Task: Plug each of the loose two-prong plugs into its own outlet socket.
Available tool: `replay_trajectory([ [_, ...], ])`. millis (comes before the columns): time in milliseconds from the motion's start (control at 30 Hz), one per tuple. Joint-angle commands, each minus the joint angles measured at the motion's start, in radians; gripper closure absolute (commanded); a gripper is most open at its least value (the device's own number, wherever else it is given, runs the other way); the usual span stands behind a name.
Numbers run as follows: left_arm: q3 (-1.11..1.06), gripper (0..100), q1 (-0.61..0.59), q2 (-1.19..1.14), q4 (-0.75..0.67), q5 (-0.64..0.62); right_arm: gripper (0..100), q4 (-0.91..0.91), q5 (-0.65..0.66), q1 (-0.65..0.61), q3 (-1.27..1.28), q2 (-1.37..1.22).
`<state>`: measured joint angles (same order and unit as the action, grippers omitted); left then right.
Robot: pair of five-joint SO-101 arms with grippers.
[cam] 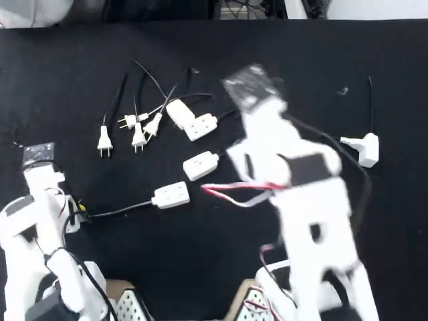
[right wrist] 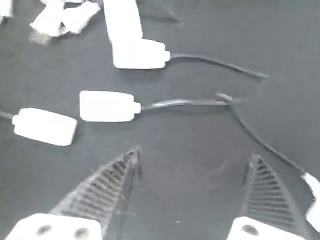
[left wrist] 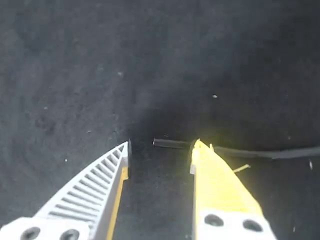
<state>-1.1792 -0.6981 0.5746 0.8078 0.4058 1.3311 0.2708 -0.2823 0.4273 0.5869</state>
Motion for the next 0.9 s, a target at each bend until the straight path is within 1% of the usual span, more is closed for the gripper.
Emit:
replay_trajectory([
  [0, -0.076, 80, -0.035, 0.014, -0.097, -0.097, 68.4, -0.098, -0.081, -0.137, -0.122, -0.217],
  [100, -0.077, 80, -0.061, 0.014, -0.109, -0.146, 68.4, -0.222, -0.163, -0.233, -0.188, -0.4],
  [200, -0.077, 80, -0.062, 0.014, -0.107, -0.15, 68.4, -0.362, -0.23, -0.301, -0.263, -0.587],
  [300, -0.077, 80, -0.059, 0.014, -0.107, -0.15, 68.4, -0.434, -0.272, -0.327, -0.39, -0.769],
  [367, -0.079, 80, -0.059, 0.014, -0.107, -0.15, 68.4, -0.446, -0.307, -0.328, -0.506, -0.894],
  [467, -0.081, 80, -0.059, 0.014, -0.107, -0.149, 68.4, -0.408, -0.368, -0.322, -0.71, -1.069],
  [600, -0.081, 80, -0.059, 0.014, -0.107, -0.149, 68.4, -0.267, -0.442, -0.348, -1.009, -1.267],
  [700, -0.081, 80, -0.058, 0.014, -0.107, -0.149, 68.4, -0.173, -0.468, -0.362, -1.227, -1.395],
  [867, -0.082, 80, -0.058, 0.014, -0.107, -0.149, 68.4, -0.072, -0.509, -0.394, -1.555, -1.595],
])
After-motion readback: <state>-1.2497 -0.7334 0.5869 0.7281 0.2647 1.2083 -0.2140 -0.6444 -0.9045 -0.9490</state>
